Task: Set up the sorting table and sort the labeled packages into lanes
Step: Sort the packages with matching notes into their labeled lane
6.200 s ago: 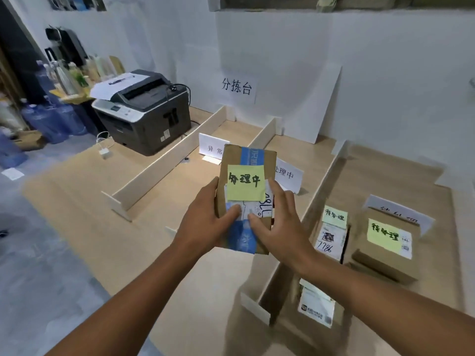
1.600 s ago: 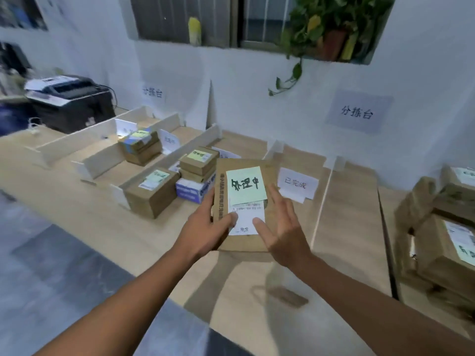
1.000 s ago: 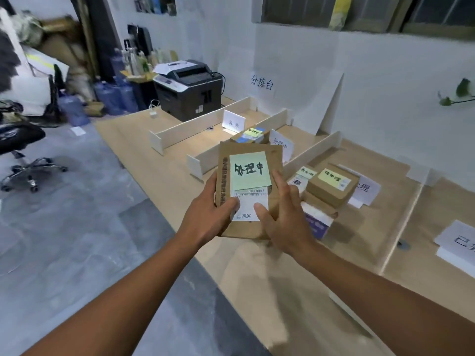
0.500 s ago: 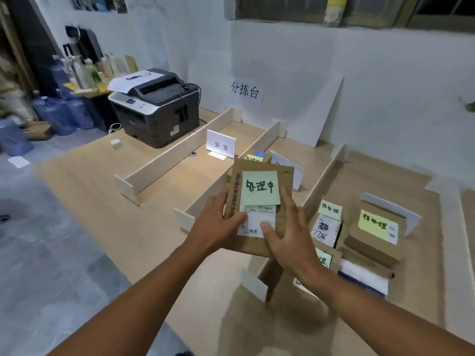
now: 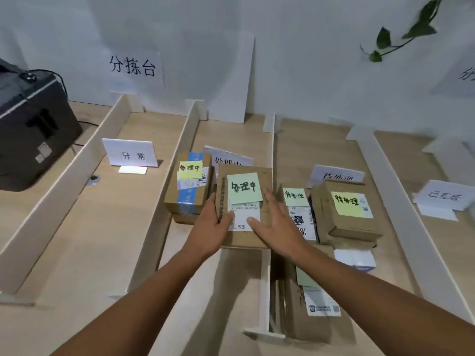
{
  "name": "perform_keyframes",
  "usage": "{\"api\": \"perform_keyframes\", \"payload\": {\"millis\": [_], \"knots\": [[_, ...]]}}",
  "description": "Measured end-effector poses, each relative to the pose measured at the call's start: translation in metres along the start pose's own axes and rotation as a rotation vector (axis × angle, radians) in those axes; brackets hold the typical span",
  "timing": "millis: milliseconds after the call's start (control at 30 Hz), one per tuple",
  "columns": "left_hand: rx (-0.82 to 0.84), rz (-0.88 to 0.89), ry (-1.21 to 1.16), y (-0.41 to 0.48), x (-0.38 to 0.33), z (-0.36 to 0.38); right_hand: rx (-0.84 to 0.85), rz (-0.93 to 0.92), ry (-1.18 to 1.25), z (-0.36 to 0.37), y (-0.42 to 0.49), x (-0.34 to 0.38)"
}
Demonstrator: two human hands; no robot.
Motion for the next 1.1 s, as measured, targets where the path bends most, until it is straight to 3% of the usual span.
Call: {"api": "perform_keyframes", "payload": {"millis": [500,700,900,1100], "knots": [[0.072,-0.217,0.071,0.104,0.098,0.046,0.241,0.16,-0.179,0.07,0.122,-0.073],[0.039,-0.263,0.169,0.109,0.099,0.045,0.224,0.196,-0.262,0.073,0.126,-0.073],[0.115,0.022,0.485,0.075,0.012,0.031,0.028,0.071,-0.14,0.013,0.066,-0.023],[0.126,0.315,0.745,0.018,-0.097,0.025,-0.182,0.045,-0.467,-0.098,-0.042,0.001]]}}
Point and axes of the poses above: each hand's wrist, its own y-axis towards the middle knuckle, its own z-axis out of the palm, x = y × z, the point moved 8 cm from there along y, towards the middle knuckle, and after that the axes turned 1 degree about -z, right-handed, at the moved point
